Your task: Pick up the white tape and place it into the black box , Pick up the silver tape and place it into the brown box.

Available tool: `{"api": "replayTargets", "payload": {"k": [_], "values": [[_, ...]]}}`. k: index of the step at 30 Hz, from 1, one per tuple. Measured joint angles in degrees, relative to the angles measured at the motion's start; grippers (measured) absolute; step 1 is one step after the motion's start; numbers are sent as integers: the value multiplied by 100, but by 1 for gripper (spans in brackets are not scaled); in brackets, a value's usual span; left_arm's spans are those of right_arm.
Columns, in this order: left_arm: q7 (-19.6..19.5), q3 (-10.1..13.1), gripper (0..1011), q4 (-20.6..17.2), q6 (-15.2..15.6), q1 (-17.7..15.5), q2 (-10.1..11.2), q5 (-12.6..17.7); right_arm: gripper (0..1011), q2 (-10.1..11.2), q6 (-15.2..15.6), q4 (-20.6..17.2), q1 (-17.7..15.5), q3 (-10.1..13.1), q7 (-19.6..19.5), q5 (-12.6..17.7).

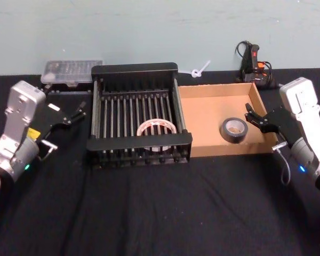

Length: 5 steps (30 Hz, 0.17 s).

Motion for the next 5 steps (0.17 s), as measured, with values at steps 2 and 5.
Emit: {"api": "replayTargets", "payload": {"k": [2,5], "values": [[0,0,1001,0,0,0,0,0,1000,0,0,0,0,0,0,0],[0,0,1001,0,0,0,0,0,1000,0,0,0,0,0,0,0]]}}
